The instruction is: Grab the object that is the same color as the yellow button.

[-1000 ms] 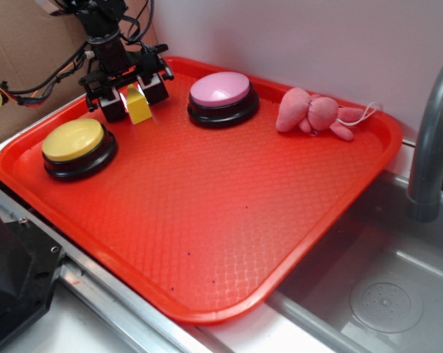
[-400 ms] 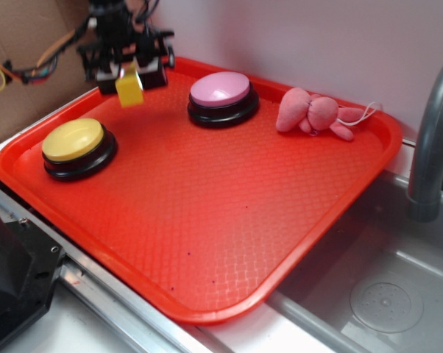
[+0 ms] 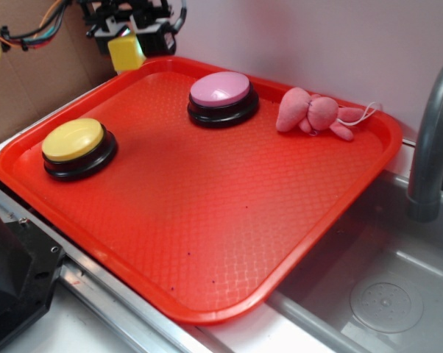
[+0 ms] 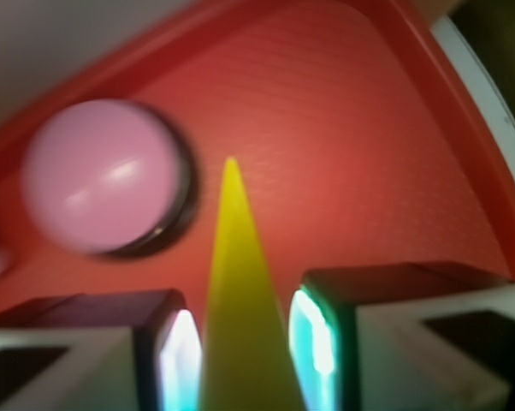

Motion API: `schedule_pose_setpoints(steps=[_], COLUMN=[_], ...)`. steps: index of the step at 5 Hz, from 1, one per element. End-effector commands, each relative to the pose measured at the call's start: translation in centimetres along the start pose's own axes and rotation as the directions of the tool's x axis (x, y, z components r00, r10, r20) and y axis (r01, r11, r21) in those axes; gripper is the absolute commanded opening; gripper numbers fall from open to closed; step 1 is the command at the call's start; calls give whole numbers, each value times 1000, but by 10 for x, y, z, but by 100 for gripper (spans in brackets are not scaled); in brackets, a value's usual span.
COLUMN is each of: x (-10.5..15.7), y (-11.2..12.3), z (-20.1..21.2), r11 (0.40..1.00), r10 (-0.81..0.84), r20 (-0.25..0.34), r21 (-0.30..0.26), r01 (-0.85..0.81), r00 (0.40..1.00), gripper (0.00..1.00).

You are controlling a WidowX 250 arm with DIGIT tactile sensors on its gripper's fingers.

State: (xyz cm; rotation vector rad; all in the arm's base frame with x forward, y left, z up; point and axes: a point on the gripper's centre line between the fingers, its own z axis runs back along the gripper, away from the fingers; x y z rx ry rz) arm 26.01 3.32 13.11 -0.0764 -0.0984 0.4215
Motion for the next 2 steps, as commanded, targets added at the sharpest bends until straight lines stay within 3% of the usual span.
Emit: schedule_pose_setpoints(steps=[1, 2], x=[-51, -50], y=[-17, -14], z=[31, 29], r11=[982, 981], r10=[-171, -184], r20=[22, -8], r21=[-83, -60], r01=[172, 183], r00=[985, 983], gripper=[0, 0])
